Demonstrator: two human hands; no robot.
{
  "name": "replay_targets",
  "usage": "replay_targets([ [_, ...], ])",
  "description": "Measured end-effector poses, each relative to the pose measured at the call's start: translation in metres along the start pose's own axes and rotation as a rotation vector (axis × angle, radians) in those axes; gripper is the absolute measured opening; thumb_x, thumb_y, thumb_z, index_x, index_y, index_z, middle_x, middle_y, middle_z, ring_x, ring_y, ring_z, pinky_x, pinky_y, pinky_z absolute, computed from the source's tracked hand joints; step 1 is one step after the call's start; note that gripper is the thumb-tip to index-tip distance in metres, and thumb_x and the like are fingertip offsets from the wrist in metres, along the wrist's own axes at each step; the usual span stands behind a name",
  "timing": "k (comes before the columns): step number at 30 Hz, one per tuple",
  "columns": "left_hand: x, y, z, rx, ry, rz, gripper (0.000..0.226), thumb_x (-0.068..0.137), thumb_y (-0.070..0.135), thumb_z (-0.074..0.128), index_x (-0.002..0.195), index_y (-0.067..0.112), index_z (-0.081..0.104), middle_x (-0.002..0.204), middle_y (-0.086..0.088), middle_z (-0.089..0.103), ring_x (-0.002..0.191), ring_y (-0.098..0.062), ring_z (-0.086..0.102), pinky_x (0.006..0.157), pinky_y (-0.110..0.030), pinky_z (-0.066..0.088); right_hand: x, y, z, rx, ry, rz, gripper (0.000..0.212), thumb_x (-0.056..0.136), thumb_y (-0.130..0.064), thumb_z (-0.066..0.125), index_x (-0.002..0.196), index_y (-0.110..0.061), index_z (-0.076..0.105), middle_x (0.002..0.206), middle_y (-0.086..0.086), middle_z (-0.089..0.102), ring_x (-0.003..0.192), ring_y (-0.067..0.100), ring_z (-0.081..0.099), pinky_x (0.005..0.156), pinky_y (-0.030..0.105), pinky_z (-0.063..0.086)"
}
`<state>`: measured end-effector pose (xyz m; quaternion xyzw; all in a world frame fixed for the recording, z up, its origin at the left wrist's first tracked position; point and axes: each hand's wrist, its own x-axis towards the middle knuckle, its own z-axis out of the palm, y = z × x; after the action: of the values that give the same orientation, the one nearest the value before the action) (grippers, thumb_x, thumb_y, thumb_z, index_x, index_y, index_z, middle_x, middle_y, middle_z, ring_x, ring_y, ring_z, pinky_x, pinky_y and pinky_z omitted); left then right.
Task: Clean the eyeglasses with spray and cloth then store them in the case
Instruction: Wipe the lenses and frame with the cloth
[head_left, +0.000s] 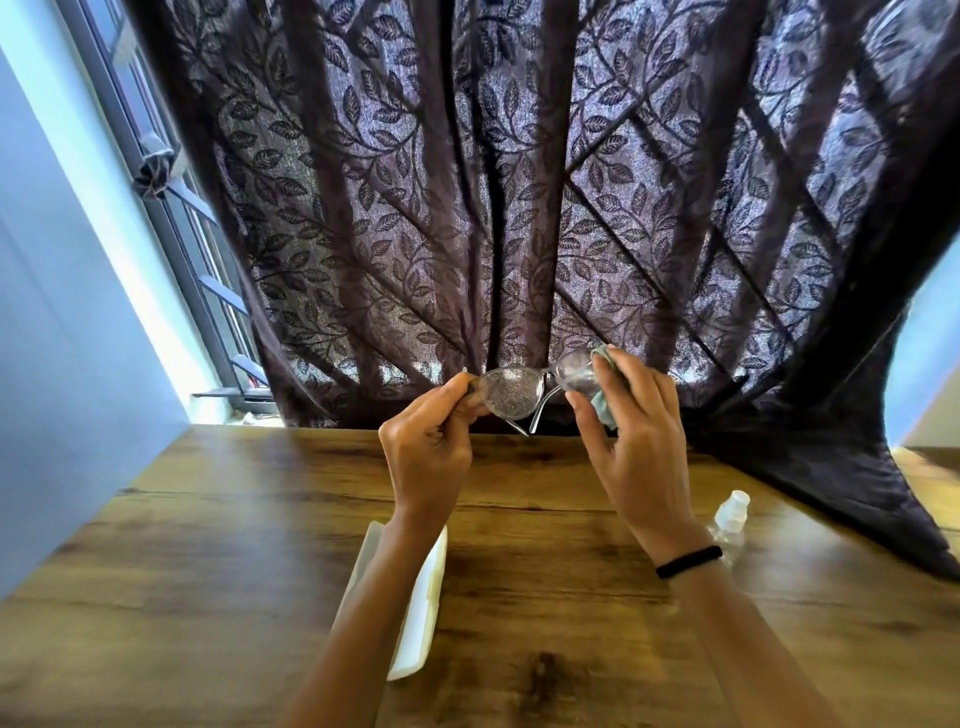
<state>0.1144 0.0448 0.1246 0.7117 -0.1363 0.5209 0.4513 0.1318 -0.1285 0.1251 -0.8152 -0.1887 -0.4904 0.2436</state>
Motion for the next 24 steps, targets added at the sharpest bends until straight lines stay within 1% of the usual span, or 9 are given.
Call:
replay_targets([
  [3,-0.003,-0.001,0.003,-0.028,0.006,-0.023,0.028,0.072,-0.018,0.063,0.099,-0.012,0.062,0.089,-0.006,0.064,0.081,0.016,0.06,0.071,-0.005,0.049,0.001,-0.002,0.002,0.023,0.046,-0.083,0.033,0.09,-0.016,0.055,0.117,0.002,0.059,0.118,0.014,0.061,0.108,0.02,0.046,0.099,0.027,0.038],
  [6,-0.004,-0.001,0.005,-0.059,0.003,-0.027,0.03,0.071,-0.02,0.063,0.1,-0.012,0.061,0.089,-0.007,0.064,0.081,0.016,0.061,0.071,-0.006,0.05,0.0,-0.005,0.003,0.048,0.069,-0.164,0.027,0.088,-0.007,0.055,0.111,0.003,0.064,0.113,0.013,0.065,0.105,0.02,0.049,0.096,0.03,0.043],
  [11,-0.005,0.0,0.007,-0.057,0.019,-0.024,0.03,0.071,-0.021,0.063,0.099,-0.012,0.062,0.089,-0.004,0.063,0.08,0.018,0.06,0.071,-0.005,0.049,-0.002,-0.007,0.005,0.085,0.132,-0.227,0.02,0.081,-0.001,0.062,0.1,0.003,0.068,0.103,0.014,0.069,0.101,0.018,0.053,0.094,0.026,0.046],
  [13,-0.005,-0.001,0.006,-0.052,0.029,-0.033,0.027,0.073,-0.015,0.065,0.099,-0.01,0.063,0.089,-0.005,0.066,0.079,0.014,0.062,0.071,-0.006,0.05,-0.003,-0.007,0.005,0.114,0.14,-0.231,0.018,0.08,0.0,0.065,0.097,0.004,0.069,0.1,0.013,0.07,0.099,0.017,0.054,0.095,0.021,0.045],
  [15,-0.006,-0.004,0.007,-0.053,0.045,-0.075,0.021,0.079,0.0,0.065,0.099,-0.008,0.065,0.086,-0.011,0.071,0.076,-0.001,0.068,0.069,-0.013,0.054,-0.006,-0.008,0.003,0.155,0.159,-0.209,0.017,0.078,0.003,0.067,0.094,0.003,0.07,0.098,0.012,0.07,0.097,0.017,0.056,0.094,0.019,0.045],
  [17,-0.006,-0.006,0.007,-0.067,0.098,-0.154,0.027,0.081,0.013,0.064,0.102,-0.004,0.065,0.085,-0.011,0.072,0.071,-0.013,0.07,0.065,-0.025,0.058,-0.008,-0.01,-0.002,0.234,0.204,-0.115,0.015,0.077,0.004,0.068,0.092,0.002,0.07,0.096,0.008,0.068,0.095,0.015,0.057,0.091,0.018,0.046],
  [19,-0.006,-0.008,0.006,-0.086,0.17,-0.249,0.027,0.081,0.007,0.065,0.107,0.001,0.062,0.084,-0.003,0.07,0.066,-0.009,0.069,0.062,-0.03,0.059,-0.007,-0.01,-0.008,0.351,0.245,0.051,0.014,0.078,0.004,0.067,0.091,0.0,0.07,0.097,0.004,0.065,0.092,0.013,0.059,0.087,0.019,0.048],
  [21,-0.005,-0.01,0.004,-0.109,0.203,-0.32,0.031,0.081,-0.003,0.064,0.11,0.005,0.057,0.082,0.009,0.068,0.064,0.0,0.067,0.062,-0.028,0.059,-0.006,-0.007,-0.013,0.482,0.267,0.247,0.014,0.08,0.002,0.066,0.091,-0.005,0.069,0.094,0.004,0.066,0.088,0.012,0.062,0.083,0.02,0.05],
  [24,-0.004,-0.014,0.001,-0.135,0.2,-0.352,0.033,0.081,-0.005,0.063,0.111,0.007,0.056,0.076,0.025,0.066,0.062,0.002,0.066,0.06,-0.019,0.057,-0.005,0.001,-0.015,0.71,0.25,0.589,0.022,0.079,0.0,0.067,0.087,-0.021,0.062,0.085,-0.003,0.066,0.077,0.006,0.063,0.069,0.021,0.052],
])
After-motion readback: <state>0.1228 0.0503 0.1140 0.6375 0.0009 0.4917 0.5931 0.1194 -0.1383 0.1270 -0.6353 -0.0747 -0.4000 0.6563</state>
